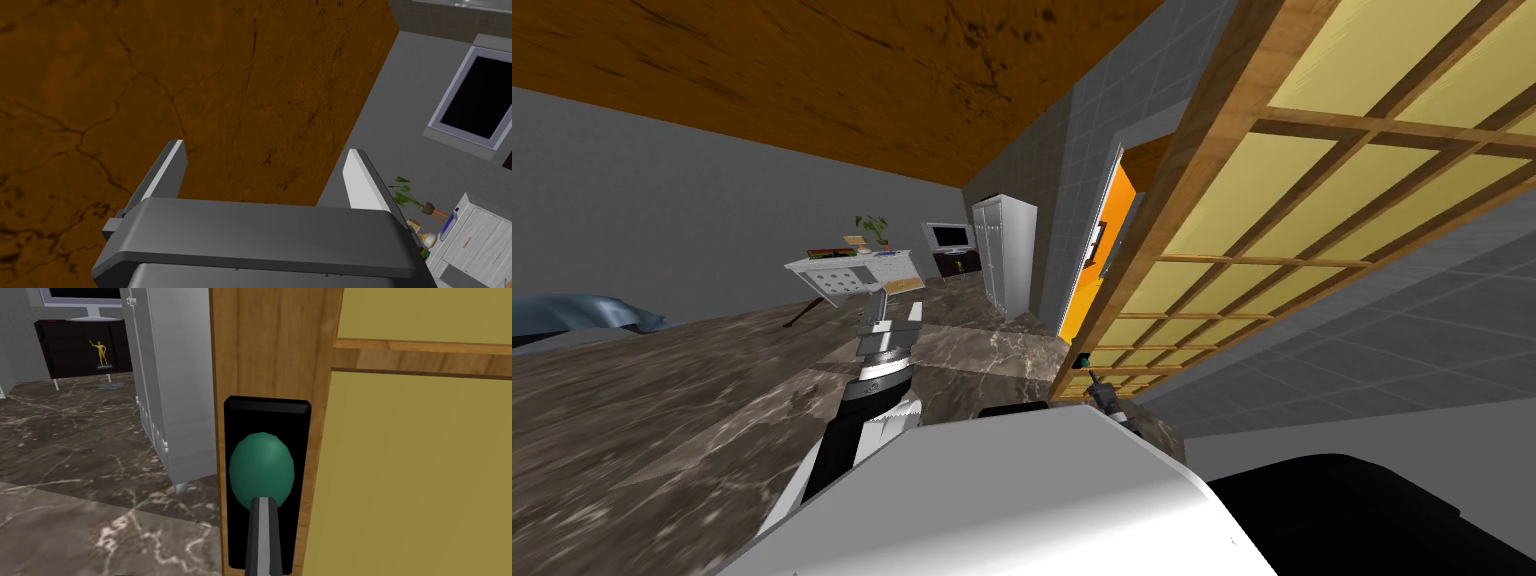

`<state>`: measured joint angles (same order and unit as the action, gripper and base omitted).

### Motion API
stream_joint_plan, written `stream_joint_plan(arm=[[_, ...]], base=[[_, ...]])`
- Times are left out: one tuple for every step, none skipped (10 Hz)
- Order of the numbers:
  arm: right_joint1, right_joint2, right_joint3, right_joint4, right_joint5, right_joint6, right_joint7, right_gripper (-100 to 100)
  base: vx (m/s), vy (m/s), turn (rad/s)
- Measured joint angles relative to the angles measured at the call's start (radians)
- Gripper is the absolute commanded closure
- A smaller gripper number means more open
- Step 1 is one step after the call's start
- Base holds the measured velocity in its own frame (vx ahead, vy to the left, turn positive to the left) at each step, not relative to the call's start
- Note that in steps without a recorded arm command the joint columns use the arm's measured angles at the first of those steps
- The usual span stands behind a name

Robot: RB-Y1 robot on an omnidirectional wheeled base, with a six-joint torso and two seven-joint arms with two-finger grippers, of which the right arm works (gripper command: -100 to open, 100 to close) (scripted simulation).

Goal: Pull the door open

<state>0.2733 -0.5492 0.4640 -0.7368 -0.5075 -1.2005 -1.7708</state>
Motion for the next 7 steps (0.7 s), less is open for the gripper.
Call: stream_joint_plan(arm=[[0.009, -0.002, -0.004, -0.004, -0.005, -0.004, 0.0, -100], [0.017, -0.002, -0.009, -0.005, -0.011, -0.006, 0.001, -100], [0.022, 0.0, -0.013, -0.001, -0.015, -0.01, 0.001, -100], [0.023, 0.001, -0.013, 0.0, -0.016, -0.011, 0.001, -100], [0.014, 0.005, -0.019, -0.001, -0.018, -0.002, 0.005, -100], [0.009, 0.009, -0.024, -0.007, -0.02, 0.008, 0.011, -100], [-0.003, 0.018, -0.027, 0.002, -0.02, 0.013, 0.015, -100]], base=[[-0.181, 0.123, -0.173], [-0.147, 0.116, -0.125], [-0.062, 0.048, -0.03], [0.134, -0.01, 0.076], [0.227, -0.014, 0.071], [0.217, -0.016, 0.042], [0.228, -0.031, 0.064]])
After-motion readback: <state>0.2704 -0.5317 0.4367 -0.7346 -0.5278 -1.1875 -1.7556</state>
